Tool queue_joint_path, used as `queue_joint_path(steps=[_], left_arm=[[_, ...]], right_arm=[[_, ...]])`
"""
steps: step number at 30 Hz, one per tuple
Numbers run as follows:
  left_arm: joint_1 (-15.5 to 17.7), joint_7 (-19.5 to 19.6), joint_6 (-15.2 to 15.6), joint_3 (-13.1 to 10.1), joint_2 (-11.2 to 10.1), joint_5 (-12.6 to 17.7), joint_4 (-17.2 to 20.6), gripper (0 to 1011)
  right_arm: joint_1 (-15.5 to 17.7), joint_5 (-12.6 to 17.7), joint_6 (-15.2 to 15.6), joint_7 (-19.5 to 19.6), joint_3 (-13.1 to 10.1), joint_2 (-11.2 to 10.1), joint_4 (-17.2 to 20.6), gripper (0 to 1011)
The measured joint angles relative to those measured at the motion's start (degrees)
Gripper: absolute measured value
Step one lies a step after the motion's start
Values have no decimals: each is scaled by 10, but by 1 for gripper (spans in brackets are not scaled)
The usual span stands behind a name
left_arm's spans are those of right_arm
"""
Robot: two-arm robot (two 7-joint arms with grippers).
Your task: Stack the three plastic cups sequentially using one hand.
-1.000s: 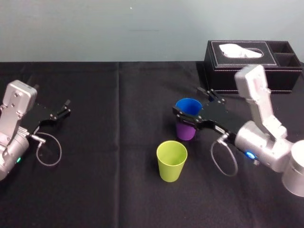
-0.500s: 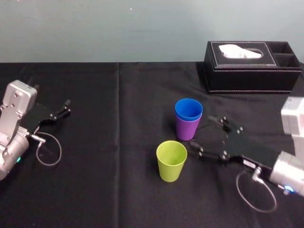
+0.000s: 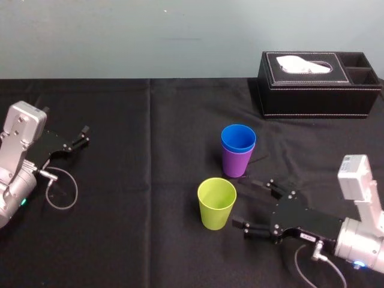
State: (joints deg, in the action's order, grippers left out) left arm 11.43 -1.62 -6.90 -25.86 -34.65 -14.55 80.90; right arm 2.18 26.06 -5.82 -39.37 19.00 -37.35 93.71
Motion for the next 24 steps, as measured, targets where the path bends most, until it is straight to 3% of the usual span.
queue_joint_path(steps=[24], left_arm=[[0,0,0,0,0,0,0,1011]], right_arm=[[-69,-8,15,5,71,23,-57,1003]])
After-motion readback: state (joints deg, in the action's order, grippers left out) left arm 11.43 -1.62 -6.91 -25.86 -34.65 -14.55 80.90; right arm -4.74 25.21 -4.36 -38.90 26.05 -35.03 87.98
